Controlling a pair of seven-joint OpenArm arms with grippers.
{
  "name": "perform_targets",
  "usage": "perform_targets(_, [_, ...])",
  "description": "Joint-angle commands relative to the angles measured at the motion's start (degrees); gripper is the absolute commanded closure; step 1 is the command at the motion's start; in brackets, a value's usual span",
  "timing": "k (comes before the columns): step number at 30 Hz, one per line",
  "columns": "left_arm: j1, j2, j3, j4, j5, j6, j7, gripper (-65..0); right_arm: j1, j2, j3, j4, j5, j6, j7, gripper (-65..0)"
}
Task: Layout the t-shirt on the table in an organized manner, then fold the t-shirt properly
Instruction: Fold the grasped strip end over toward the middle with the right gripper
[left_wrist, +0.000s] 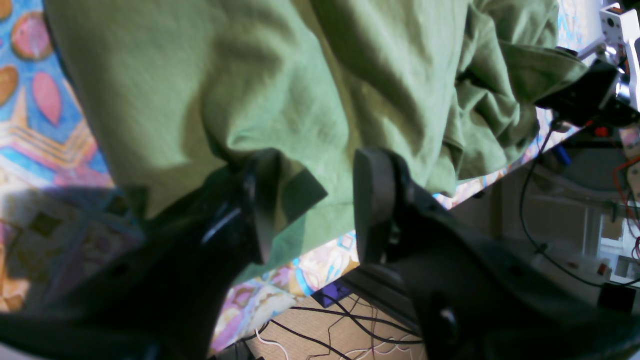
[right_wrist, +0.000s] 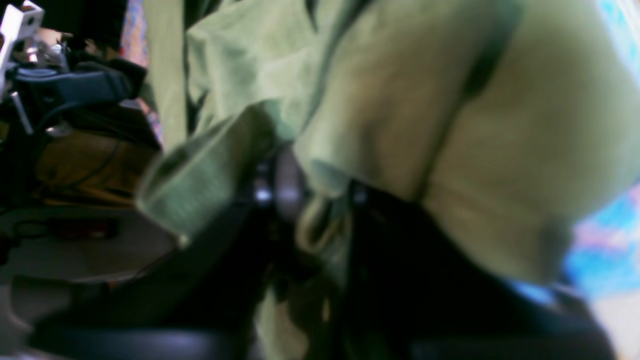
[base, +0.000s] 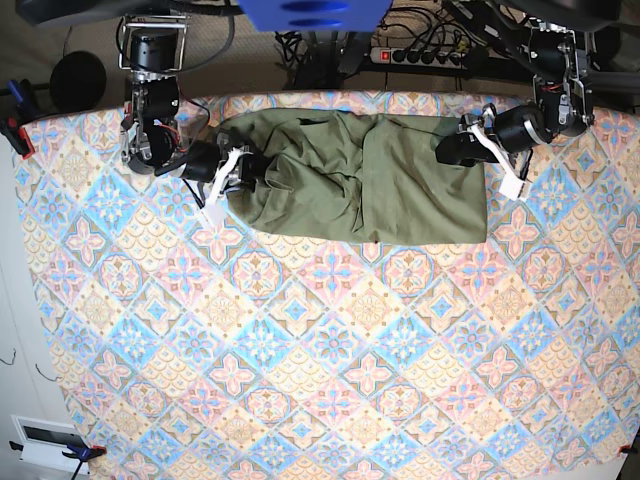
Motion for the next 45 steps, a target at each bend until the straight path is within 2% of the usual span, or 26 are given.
perform_targets(1, [-0.3,-0.7,-0.5,0.8,-1.3,-0.5,-0.7,-24.0,1.9,1.0,0.8,0.7,0.8,-0.2,1.4,-3.1])
perform_targets(2, [-0.8,-0.7,-0.5,0.8,-1.3,-0.5,-0.7,-24.0,2.3,1.2,1.7,0.7,0.8,-0.2,1.4,0.0])
perform_targets(5, [-1.7,-0.6,-0.5,0.8,-1.3,-0.5,-0.7,-24.0,3.6,2.3,6.4,0.7,-0.5,-0.2,1.4,-1.5])
perform_targets(11, [-2.7,2.1,-6.2,0.8,-1.7,-0.5,-0.2,-24.0,7.5,2.6,15.3,0.7,-12.7,-0.2,0.9,-1.5])
perform_targets(17, [-3.1,2.1,-6.3,0.8,-1.7,-0.5,-0.2,-24.0,10.6,4.0,16.9,0.7,-20.3,-0.2,1.3,-1.5])
perform_targets(20, [-3.1,2.1,-6.4,0.8,-1.6,-0.5,-0.2,-24.0,11.5,4.1,16.9,1.8,-20.8,-0.2,0.8,-1.5])
perform_targets(24, [-3.2,2.1,-6.3,0.7,-1.3,-0.5,-0.3,-24.0,11.0,4.0,16.1,8.6,-20.7,-0.2,-0.2,-1.6])
perform_targets(27, [-3.1,2.1,-6.5,0.7,-1.3,-0.5,-0.4,-24.0,10.3,3.1,12.2,16.0,-20.6,-0.2,-1.4,-1.7])
perform_targets(32, [-3.3,2.1,-6.3,0.7,-1.2,-0.5,-0.3,-24.0,9.2,-1.0,3.1,23.9,-20.3,-0.2,-1.2,-1.7])
perform_targets(36, [-3.3,2.2,-6.3,0.7,-1.2,-0.5,-0.3,-24.0,9.4,-4.5,-3.0,24.9,-20.3,-0.2,-1.1,-1.7])
perform_targets(40, [-3.3,2.2,-6.3,0.7,-1.2,-0.5,-0.4,-24.0,9.4,-7.4,-6.3,25.0,-20.3,-0.2,-1.1,-1.7])
perform_targets(45, [-3.2,3.4,-6.5,0.7,-1.2,-0.5,-0.3,-24.0,9.2,-8.5,-11.0,25.2,-20.3,-0.2,-1.2,-1.7])
